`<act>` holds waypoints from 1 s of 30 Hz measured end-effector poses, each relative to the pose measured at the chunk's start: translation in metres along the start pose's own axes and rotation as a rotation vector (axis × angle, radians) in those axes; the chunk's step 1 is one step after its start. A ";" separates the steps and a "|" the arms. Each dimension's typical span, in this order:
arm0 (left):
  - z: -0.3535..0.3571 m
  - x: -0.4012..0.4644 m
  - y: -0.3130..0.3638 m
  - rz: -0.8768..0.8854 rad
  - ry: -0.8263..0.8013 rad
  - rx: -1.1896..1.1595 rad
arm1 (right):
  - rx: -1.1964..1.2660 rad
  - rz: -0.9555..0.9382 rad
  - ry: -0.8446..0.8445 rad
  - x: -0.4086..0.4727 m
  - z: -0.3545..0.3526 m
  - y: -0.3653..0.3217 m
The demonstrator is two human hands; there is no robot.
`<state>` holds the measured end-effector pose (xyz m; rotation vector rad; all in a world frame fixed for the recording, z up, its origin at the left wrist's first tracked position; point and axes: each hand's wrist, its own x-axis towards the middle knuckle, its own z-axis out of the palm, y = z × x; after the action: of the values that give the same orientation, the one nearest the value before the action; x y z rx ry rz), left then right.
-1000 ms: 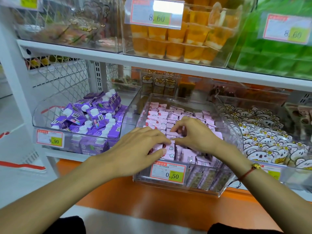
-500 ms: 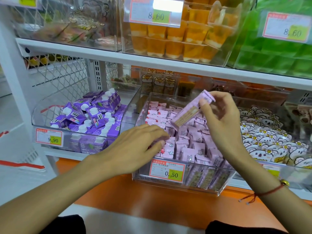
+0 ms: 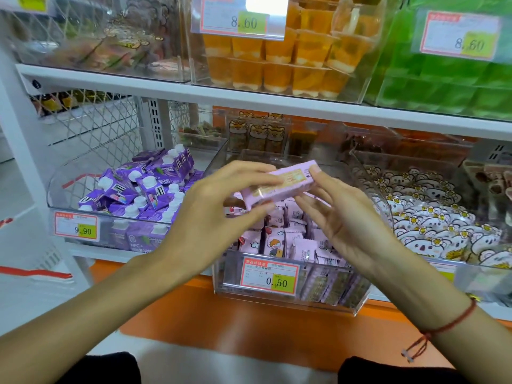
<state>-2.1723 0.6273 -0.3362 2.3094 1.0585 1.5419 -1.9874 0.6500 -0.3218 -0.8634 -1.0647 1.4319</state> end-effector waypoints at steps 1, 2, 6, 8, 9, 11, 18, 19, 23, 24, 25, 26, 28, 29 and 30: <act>0.000 0.001 0.002 -0.109 0.050 -0.104 | -0.068 0.009 0.017 0.000 0.000 0.000; -0.001 0.001 0.004 -0.242 0.099 -0.224 | -0.192 -0.007 0.045 0.000 -0.001 0.000; 0.003 0.003 0.003 -0.653 0.137 -0.557 | -0.760 -0.372 -0.023 -0.008 -0.002 -0.001; 0.004 0.002 0.003 -0.709 0.119 -0.575 | -0.989 -0.541 -0.152 -0.012 0.001 0.002; 0.005 0.002 0.003 -0.711 0.109 -0.569 | -1.119 -0.626 -0.185 -0.012 0.002 0.005; 0.006 0.001 0.003 -0.695 0.090 -0.557 | -1.305 -0.741 -0.176 -0.008 0.005 0.009; 0.005 0.004 0.001 -0.402 -0.035 -0.349 | -0.819 -0.490 -0.238 0.003 -0.004 0.010; 0.006 0.003 0.001 -0.382 -0.018 -0.339 | -0.796 -0.467 -0.248 0.005 -0.006 0.011; 0.001 0.005 -0.008 -0.336 0.184 -0.291 | -1.047 -0.400 -0.183 0.017 -0.023 0.019; -0.001 0.006 -0.011 -0.327 0.221 -0.274 | -1.155 -0.408 -0.166 0.019 -0.026 0.021; -0.002 0.006 -0.014 -0.323 0.235 -0.261 | -1.238 -0.419 -0.172 0.020 -0.029 0.024; -0.002 0.007 -0.016 -0.322 0.229 -0.252 | -1.298 -0.413 -0.197 0.021 -0.029 0.027; -0.001 0.007 -0.021 -0.332 0.181 -0.226 | -1.422 -0.372 -0.267 0.021 -0.027 0.031; 0.001 0.007 -0.023 -0.335 0.157 -0.209 | -1.504 -0.370 -0.294 0.021 -0.026 0.033; 0.003 0.007 -0.026 -0.332 0.134 -0.189 | -1.579 -0.381 -0.308 0.021 -0.026 0.034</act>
<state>-2.1804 0.6515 -0.3447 1.8207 1.1981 1.5991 -1.9775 0.6746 -0.3617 -1.3537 -2.4800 0.1452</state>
